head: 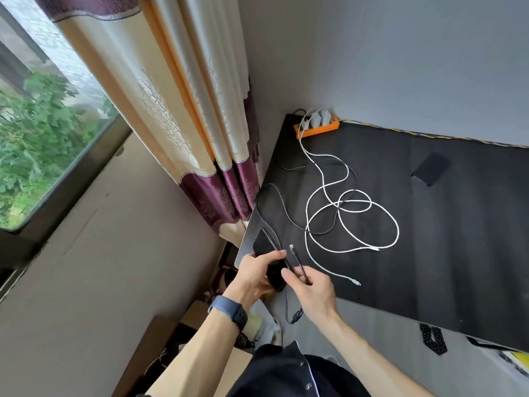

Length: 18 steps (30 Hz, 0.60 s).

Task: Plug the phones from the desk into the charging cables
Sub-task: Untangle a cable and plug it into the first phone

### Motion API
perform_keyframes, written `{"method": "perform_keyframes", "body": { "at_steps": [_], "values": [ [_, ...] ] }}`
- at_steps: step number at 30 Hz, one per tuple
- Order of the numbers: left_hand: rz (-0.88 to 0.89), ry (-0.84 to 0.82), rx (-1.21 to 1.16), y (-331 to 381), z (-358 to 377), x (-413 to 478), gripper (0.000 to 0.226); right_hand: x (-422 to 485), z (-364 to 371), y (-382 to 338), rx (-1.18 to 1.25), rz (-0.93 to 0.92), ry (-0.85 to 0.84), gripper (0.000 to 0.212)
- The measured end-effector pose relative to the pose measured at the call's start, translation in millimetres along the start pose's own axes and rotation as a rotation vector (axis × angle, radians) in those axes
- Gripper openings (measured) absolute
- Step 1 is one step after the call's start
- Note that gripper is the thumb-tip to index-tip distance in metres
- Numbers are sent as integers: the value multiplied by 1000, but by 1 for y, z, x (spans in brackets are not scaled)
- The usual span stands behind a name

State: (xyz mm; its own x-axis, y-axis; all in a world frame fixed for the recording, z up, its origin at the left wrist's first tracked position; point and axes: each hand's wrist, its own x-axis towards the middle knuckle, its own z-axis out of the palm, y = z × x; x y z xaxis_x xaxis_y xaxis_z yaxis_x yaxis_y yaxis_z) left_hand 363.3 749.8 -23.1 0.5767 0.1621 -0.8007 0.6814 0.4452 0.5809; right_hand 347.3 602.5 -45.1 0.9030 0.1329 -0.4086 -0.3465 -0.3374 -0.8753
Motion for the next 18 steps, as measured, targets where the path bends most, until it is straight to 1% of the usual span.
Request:
{"method": "perform_keyframes", "body": {
  "at_steps": [2,3,6,8,10,13,15,17,18],
  "values": [
    [4,-4,-52,-2,0,-4,23,2,-5,0,18,-10,33,46],
    [-3,-7,-72,-4,-2,-7,27,4,-7,1,55,3,45,50],
    [-26,-39,-32,-10,-12,-5,56,8,-15,7,181,77,62,54],
    [-16,-43,1,-12,-12,-6,67,7,-19,11,202,106,41,52],
    [-15,-25,-15,-13,-10,-5,66,5,-20,15,200,113,16,51],
    [-51,-67,-101,-13,-9,-6,64,1,-25,14,175,139,-4,50],
    [-95,-89,-151,-12,-8,-7,56,-2,-28,12,168,180,-8,51],
    [-140,-77,-204,-10,-8,-6,44,-6,-33,12,128,189,2,53],
    [-159,-65,-233,-10,-9,-5,38,-9,-35,12,99,171,0,49]
  ]
}}
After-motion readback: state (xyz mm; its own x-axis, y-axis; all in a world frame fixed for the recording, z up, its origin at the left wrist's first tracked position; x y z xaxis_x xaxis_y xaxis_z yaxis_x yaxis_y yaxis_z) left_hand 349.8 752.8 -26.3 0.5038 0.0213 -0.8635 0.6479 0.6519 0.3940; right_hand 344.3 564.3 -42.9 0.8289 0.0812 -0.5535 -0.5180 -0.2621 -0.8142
